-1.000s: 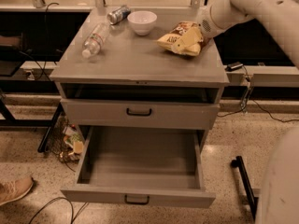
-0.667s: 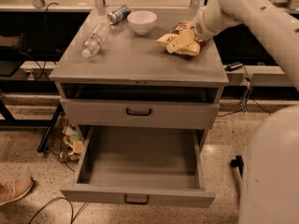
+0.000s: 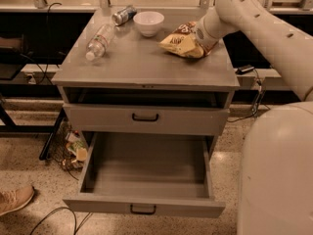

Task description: Place brown chip bag into middle drawer

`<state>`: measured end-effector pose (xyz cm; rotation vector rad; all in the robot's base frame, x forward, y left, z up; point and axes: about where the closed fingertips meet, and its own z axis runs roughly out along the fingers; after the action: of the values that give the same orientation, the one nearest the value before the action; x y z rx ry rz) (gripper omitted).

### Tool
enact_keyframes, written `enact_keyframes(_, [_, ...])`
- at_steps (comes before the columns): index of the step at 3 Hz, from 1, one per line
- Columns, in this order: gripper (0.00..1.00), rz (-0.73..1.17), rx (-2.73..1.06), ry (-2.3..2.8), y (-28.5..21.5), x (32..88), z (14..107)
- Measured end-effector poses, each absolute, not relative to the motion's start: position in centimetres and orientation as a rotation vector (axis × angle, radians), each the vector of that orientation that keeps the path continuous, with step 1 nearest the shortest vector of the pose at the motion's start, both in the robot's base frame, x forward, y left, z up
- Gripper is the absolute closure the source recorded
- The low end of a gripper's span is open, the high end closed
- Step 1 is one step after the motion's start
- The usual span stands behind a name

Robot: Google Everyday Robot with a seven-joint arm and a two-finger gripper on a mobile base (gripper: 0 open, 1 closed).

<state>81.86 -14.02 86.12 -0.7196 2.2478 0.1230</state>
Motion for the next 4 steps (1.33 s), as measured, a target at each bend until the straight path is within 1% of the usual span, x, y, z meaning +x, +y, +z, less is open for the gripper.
enact_keyframes(1, [0.65, 0.123, -0.727, 2.226, -14.0, 80.8, 86.5])
enact_keyframes(2, [0.88, 0.16, -0.785, 2.135, -14.1, 76.7, 89.6])
enact_keyframes(3, [1.0, 0.176, -0.885, 2.018, -16.0, 69.0, 94.2])
enact_keyframes(4, [1.0, 0.18, -0.885, 2.02, -15.7, 69.1, 94.1])
